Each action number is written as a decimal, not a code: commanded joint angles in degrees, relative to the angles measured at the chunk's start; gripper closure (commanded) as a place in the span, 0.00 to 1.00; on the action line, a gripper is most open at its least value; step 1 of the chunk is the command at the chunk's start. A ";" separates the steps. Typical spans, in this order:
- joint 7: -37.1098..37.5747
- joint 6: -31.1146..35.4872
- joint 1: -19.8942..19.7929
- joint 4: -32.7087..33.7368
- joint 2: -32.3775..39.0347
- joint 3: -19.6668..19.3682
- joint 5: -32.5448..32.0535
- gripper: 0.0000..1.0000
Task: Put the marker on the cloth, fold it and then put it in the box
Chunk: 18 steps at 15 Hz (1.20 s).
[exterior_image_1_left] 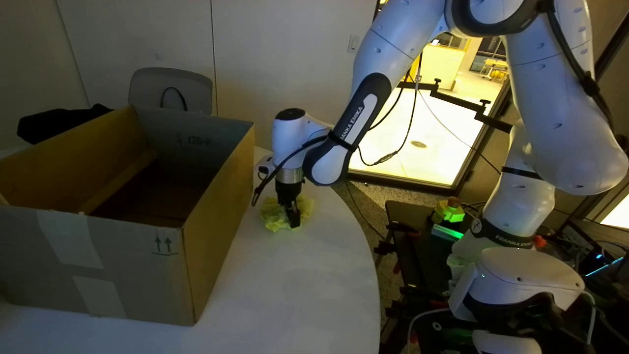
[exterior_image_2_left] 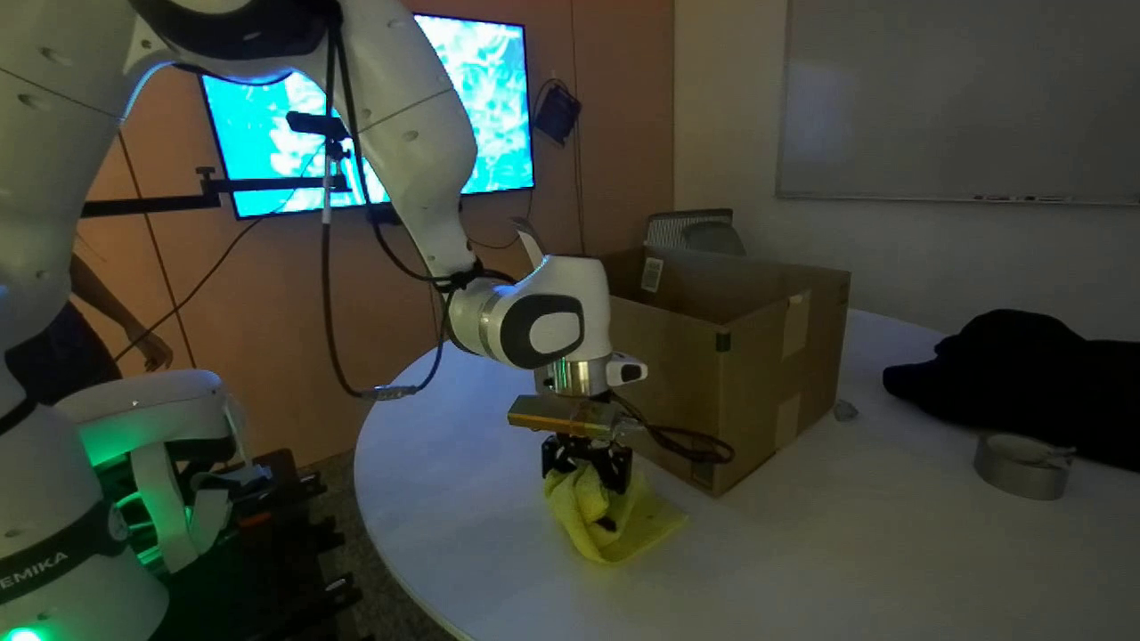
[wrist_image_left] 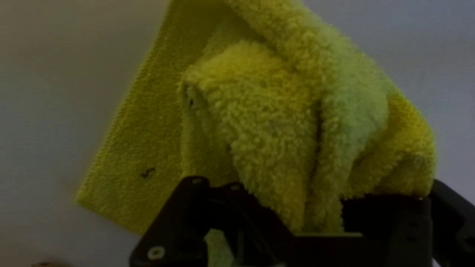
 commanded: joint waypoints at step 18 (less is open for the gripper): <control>38.54 -10.19 9.44 14.41 -22.31 1.29 14.80 1.00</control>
